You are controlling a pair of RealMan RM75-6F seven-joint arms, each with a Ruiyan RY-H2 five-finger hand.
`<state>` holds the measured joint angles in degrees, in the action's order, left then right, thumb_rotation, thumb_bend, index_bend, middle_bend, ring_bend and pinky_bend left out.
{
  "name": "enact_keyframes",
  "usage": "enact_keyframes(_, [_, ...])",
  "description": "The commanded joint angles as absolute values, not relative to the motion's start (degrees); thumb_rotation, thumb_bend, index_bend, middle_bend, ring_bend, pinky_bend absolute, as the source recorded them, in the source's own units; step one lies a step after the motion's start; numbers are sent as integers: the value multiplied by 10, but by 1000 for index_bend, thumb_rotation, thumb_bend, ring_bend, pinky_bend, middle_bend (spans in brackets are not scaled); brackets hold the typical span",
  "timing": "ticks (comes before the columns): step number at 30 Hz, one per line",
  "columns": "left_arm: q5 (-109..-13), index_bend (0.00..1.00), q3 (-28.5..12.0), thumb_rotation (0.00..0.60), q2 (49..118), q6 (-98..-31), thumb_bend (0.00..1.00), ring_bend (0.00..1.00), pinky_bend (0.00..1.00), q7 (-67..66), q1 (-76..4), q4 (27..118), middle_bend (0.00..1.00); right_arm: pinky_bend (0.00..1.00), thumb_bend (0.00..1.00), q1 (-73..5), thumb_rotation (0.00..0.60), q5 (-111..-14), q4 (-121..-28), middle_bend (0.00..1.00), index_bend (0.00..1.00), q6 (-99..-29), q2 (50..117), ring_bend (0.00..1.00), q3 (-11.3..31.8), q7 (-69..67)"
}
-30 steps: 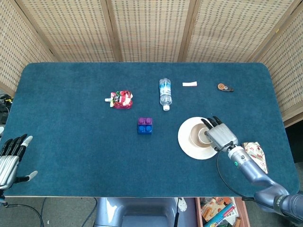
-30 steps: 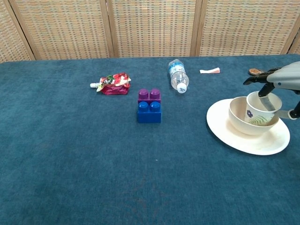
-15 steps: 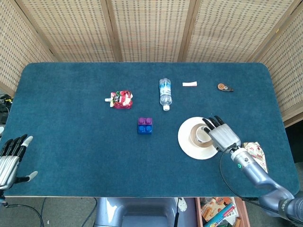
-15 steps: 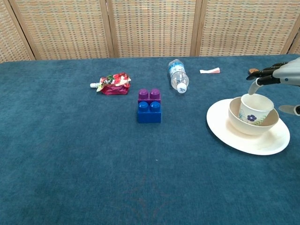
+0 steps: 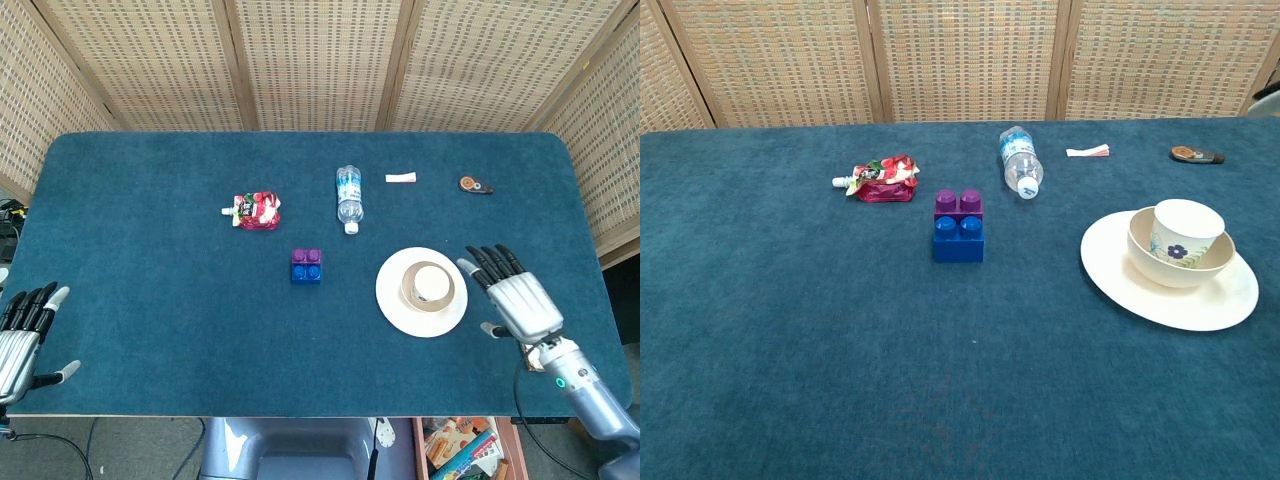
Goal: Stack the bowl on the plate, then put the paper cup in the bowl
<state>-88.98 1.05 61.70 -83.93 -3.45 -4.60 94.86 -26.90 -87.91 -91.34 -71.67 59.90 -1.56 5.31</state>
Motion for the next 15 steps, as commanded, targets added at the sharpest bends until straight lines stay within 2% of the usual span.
enact_keyframes(1, [-896, 0, 12, 600, 622, -845, 0, 0, 0, -36, -43, 943, 0, 0, 0, -206, 600, -914, -868, 0, 0, -806, 627, 0, -24, 4])
enact_keyframes(6, [-897, 0, 14, 600, 624, -843, 0, 0, 0, -38, -43, 943, 0, 0, 0, -156, 600, -912, -851, 0, 0, -865, 667, 0, -27, 2])
enact_keyframes(15, [-905, 0, 16, 600, 625, -852, 0, 0, 0, -38, -39, 941, 0, 0, 0, -120, 600, -913, -823, 0, 0, -898, 701, 0, -20, 1])
